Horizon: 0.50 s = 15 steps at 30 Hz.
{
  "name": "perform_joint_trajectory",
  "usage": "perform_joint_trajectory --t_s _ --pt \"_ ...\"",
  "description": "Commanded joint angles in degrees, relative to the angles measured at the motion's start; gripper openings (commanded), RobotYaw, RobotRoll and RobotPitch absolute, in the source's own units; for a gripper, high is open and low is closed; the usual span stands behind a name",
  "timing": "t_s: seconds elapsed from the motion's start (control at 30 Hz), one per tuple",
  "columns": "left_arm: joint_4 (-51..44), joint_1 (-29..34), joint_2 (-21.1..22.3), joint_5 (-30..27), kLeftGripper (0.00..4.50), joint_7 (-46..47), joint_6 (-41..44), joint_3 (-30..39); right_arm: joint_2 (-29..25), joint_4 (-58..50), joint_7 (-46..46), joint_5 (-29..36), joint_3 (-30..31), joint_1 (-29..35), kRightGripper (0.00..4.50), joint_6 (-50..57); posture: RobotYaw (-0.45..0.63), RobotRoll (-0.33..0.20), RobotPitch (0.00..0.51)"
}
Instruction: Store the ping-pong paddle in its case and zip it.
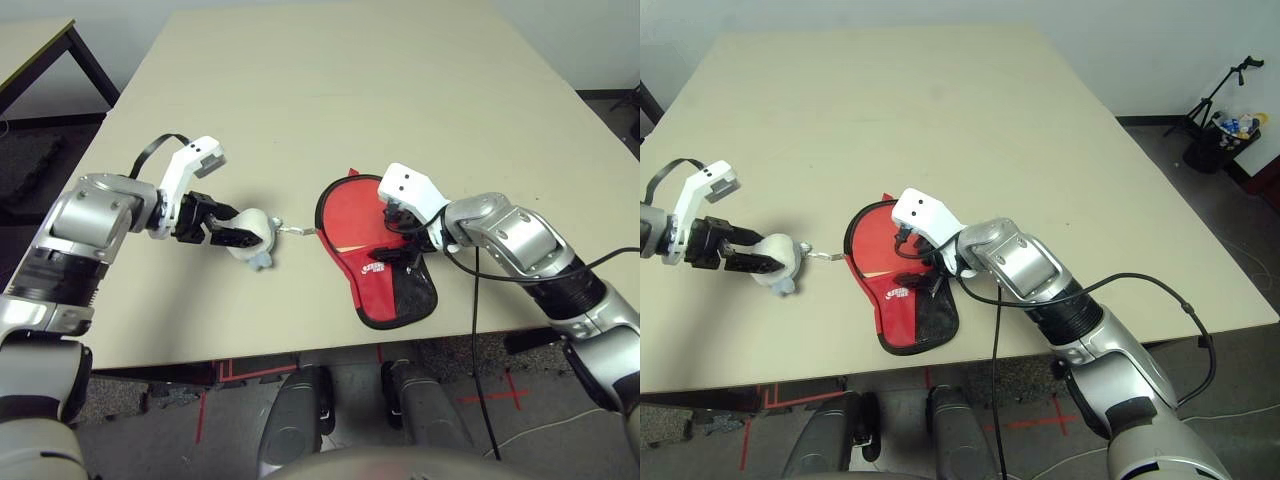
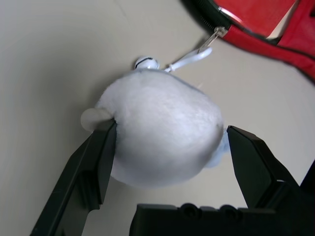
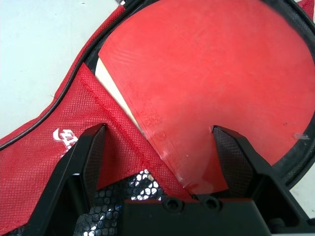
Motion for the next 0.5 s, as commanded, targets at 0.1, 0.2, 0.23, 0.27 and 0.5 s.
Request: perform_joint_trajectory --t_s 0.1,0.2,0.23,0.27,0.5 --pt "0.2 2.4 -1.6 2.1 4.50 0.4 -0.1 -3.4 0.8 1.6 0.2 -1.5 1.0 1.6 4.46 1.7 -0.03 0.000 0.125" --pt "0.1 3.2 -2.7 2.6 4.50 0.3 0.1 -4.2 1.1 1.8 0.4 -1.8 0.8 1.5 4.46 1.8 -0.03 0.000 0.125" --pt "0.2 3.4 -3.0 2.7 4.50 0.2 0.1 -4.2 1.2 1.8 0.4 -1.8 0.8 1.5 4.46 1.8 -0.03 0.000 0.125" --pt "0.4 3.6 -3.4 2.9 4.50 0.4 -0.1 -4.3 1.3 1.8 0.4 -2.0 0.8 1.5 4.46 1.8 -0.03 0.000 0.125" --pt "2.1 4.1 -5.2 4.5 2.55 1.8 -1.7 -4.0 1.9 2.1 0.7 -2.7 0.5 1.4 4.50 1.7 -0.03 0.000 0.123"
